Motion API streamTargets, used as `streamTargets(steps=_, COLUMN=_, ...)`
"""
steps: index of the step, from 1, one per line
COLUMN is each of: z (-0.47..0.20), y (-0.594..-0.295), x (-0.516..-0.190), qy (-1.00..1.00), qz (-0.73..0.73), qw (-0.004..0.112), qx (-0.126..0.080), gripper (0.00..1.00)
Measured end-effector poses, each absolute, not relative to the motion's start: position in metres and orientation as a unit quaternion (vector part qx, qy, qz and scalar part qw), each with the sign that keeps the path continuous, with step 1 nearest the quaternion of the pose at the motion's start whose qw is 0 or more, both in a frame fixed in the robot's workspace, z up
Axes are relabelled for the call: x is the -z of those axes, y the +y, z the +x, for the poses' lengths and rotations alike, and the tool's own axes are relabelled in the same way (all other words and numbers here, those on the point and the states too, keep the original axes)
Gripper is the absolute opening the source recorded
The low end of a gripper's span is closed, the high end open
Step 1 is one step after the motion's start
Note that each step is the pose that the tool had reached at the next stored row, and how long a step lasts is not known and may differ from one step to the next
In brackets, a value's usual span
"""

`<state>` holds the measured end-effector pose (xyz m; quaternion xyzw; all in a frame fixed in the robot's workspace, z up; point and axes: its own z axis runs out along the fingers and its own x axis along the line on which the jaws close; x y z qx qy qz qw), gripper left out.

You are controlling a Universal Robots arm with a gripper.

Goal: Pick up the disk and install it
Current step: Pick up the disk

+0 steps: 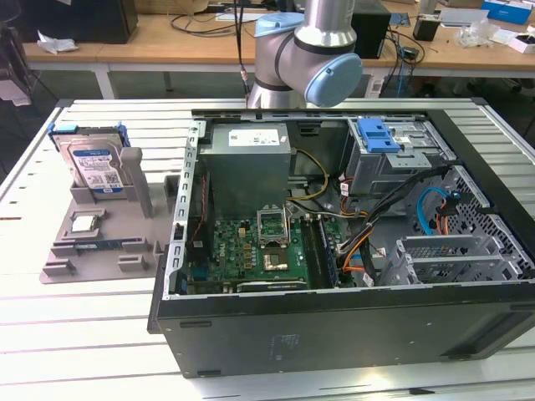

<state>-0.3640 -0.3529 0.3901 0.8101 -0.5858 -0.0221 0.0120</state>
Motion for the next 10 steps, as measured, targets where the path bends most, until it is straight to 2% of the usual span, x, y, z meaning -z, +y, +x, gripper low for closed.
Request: streamTargets(steps=10, z=-0.3640, y=-0.3530, x=-0.3902, qy=-0.650, qz=0.760, qw=0.012, qx=0.022, gripper=0.11)
